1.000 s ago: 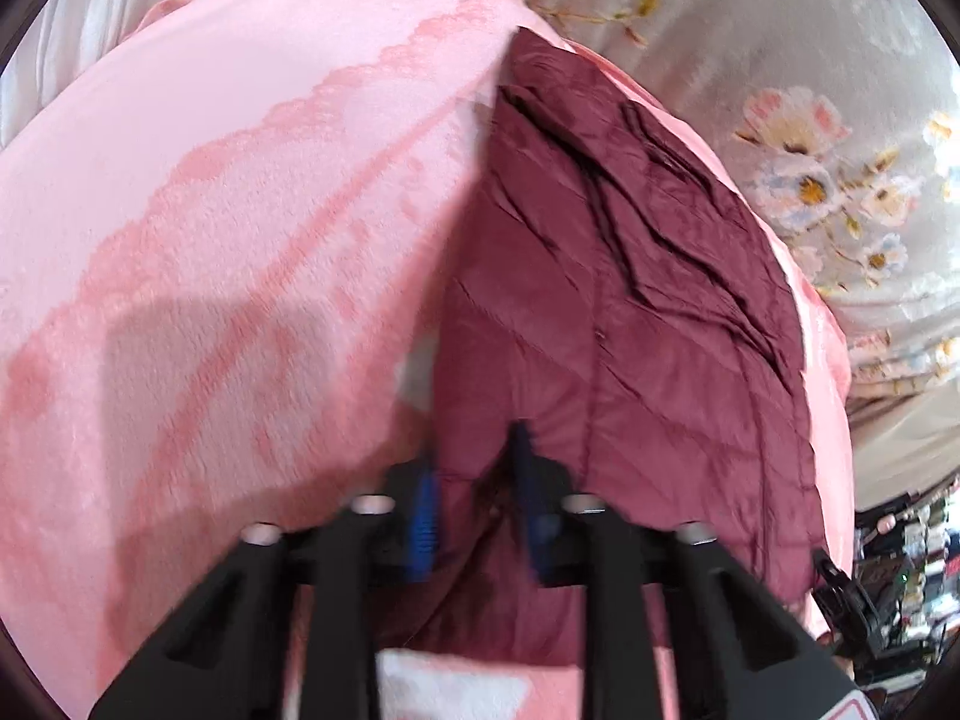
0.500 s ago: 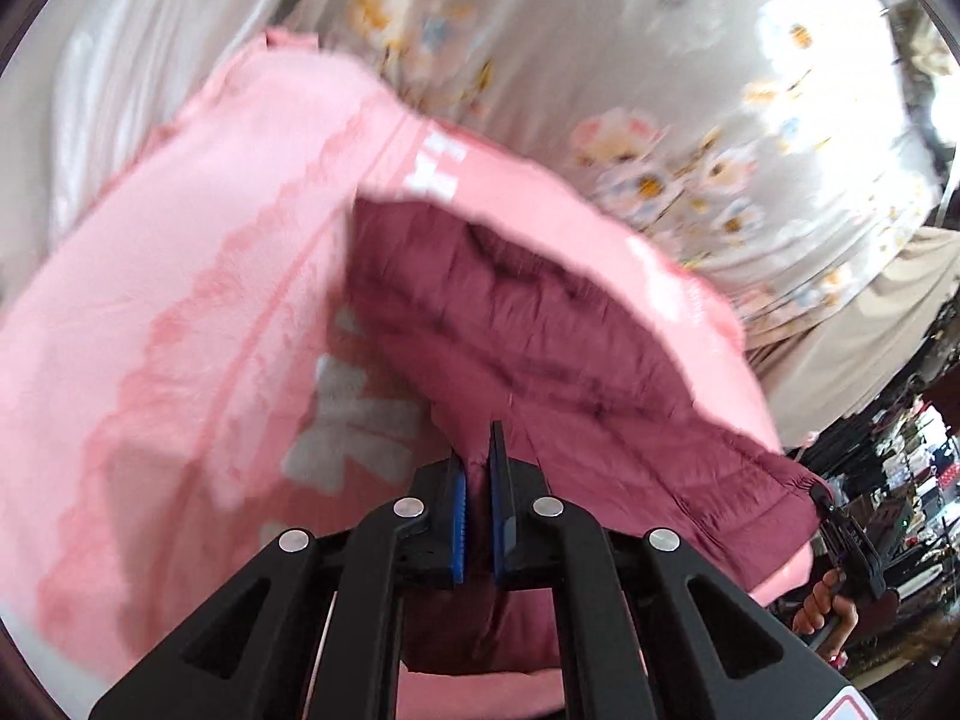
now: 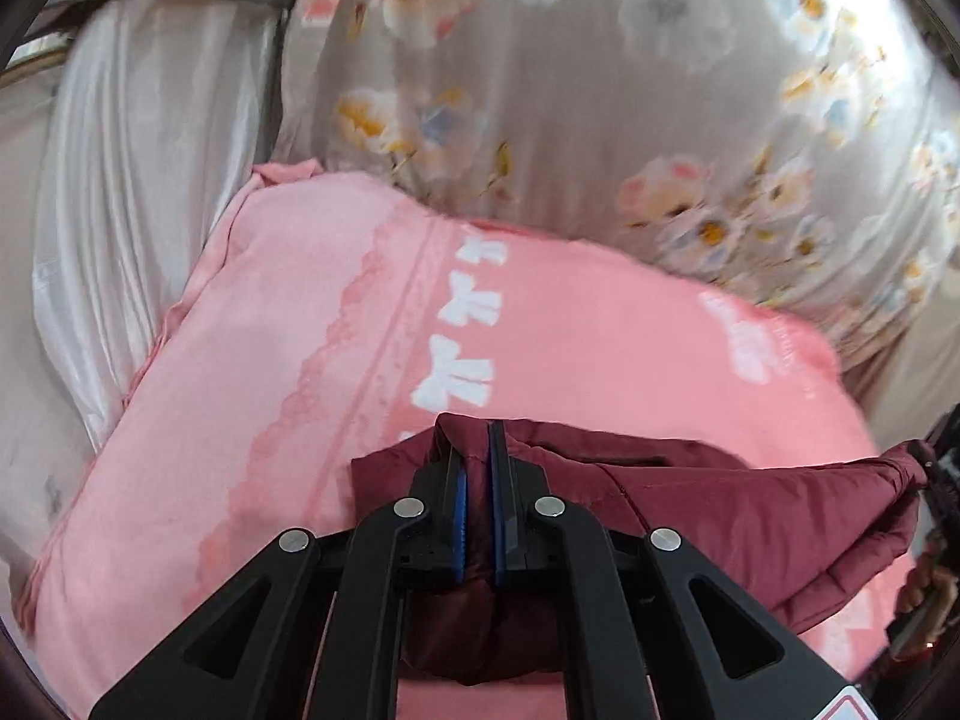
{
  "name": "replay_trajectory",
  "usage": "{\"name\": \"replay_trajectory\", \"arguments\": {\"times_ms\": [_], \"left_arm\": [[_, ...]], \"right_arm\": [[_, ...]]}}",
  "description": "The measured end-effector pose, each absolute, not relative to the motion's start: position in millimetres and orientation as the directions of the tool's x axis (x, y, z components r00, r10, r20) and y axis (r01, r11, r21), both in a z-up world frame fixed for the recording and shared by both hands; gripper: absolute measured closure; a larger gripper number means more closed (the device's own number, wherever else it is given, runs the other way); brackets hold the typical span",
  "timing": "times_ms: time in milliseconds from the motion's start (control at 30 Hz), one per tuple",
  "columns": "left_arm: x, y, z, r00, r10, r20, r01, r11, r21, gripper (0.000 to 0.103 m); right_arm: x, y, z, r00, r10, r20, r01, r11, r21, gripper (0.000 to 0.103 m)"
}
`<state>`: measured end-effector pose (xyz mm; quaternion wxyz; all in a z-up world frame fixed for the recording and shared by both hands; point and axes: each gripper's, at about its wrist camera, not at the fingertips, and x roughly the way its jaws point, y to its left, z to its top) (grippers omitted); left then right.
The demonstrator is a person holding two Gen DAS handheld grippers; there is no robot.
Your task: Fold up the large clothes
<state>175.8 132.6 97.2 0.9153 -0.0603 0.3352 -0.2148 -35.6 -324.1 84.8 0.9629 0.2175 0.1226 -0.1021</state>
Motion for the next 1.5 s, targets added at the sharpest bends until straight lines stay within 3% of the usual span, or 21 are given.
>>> {"name": "replay_trajectory", "arguments": {"times_ms": [167, 400, 500, 567, 600, 633, 667, 733, 800, 900, 1100, 1167, 1233, 1367, 1500], "left_arm": [[232.4, 93.0, 35.4, 0.643, -0.32, -0.696, 0.303, 0.941, -0.154, 0.098], [274.3, 85.5, -27.4, 0.585, -0.301, -0.753, 0.235, 0.952, -0.198, 0.087], [273.8, 96.2, -20.7, 0.584, -0.337, -0.738, 0.22, 0.942, -0.255, 0.086], [265.7, 104.6, -5.8, 0.608, -0.345, -0.715, 0.224, 0.939, -0.263, 0.084], [257.4, 111.3, 8.1, 0.651, -0.325, -0.686, 0.218, 0.946, -0.24, 0.077], [250.7, 116.3, 18.5, 0.695, -0.291, -0.658, 0.201, 0.957, -0.211, 0.049], [242.4, 122.9, 32.7, 0.747, -0.253, -0.615, 0.178, 0.967, -0.181, 0.031], [230.8, 129.9, 51.2, 0.796, -0.239, -0.556, 0.175, 0.97, -0.167, 0.029], [228.8, 127.6, 63.1, 0.783, -0.268, -0.561, 0.208, 0.963, -0.17, 0.029], [231.3, 110.0, 64.8, 0.736, -0.334, -0.589, 0.266, 0.943, -0.202, 0.03], [249.9, 46.3, 27.2, 0.648, -0.342, -0.681, 0.339, 0.93, -0.145, 0.03], [259.6, 30.3, 6.9, 0.619, -0.331, -0.713, 0.34, 0.93, -0.136, 0.031], [264.9, 22.2, -8.9, 0.608, -0.311, -0.731, 0.334, 0.935, -0.119, 0.031], [275.5, 18.3, -48.1, 0.59, -0.26, -0.764, 0.302, 0.949, -0.09, 0.032], [270.6, 23.1, -63.9, 0.621, -0.259, -0.74, 0.283, 0.954, -0.097, 0.027]], "right_arm": [[23.8, -343.8, 30.1, 0.9, -0.158, -0.407, 0.332, 0.852, 0.404, 0.098], [59.5, -354.4, -7.5, 0.852, -0.181, -0.491, 0.393, 0.84, 0.373, 0.092], [48.4, -354.7, -4.0, 0.869, -0.177, -0.462, 0.383, 0.832, 0.401, 0.083], [34.8, -352.2, 4.0, 0.88, -0.194, -0.433, 0.383, 0.829, 0.407, 0.065], [28.7, -350.5, 8.1, 0.885, -0.205, -0.418, 0.383, 0.831, 0.403, 0.059], [21.6, -348.3, 12.7, 0.889, -0.214, -0.405, 0.381, 0.836, 0.395, 0.05], [17.1, -346.2, 15.2, 0.891, -0.216, -0.4, 0.378, 0.84, 0.388, 0.049], [12.1, -341.8, 16.8, 0.891, -0.212, -0.402, 0.373, 0.846, 0.38, 0.047], [18.0, -339.6, 13.2, 0.879, -0.194, -0.434, 0.373, 0.849, 0.375, 0.045], [40.5, -340.8, 0.4, 0.84, -0.18, -0.512, 0.396, 0.849, 0.35, 0.045], [88.0, -345.2, -30.6, 0.737, -0.189, -0.649, 0.468, 0.836, 0.288, 0.046], [97.3, -344.6, -39.5, 0.711, -0.197, -0.675, 0.477, 0.84, 0.258, 0.076], [98.6, -344.8, -43.5, 0.709, -0.188, -0.68, 0.476, 0.839, 0.264, 0.084], [98.4, -349.4, -52.5, 0.698, -0.215, -0.683, 0.496, 0.833, 0.245, 0.09], [99.8, -350.2, -63.5, 0.691, -0.245, -0.68, 0.503, 0.838, 0.21, 0.09]]}}
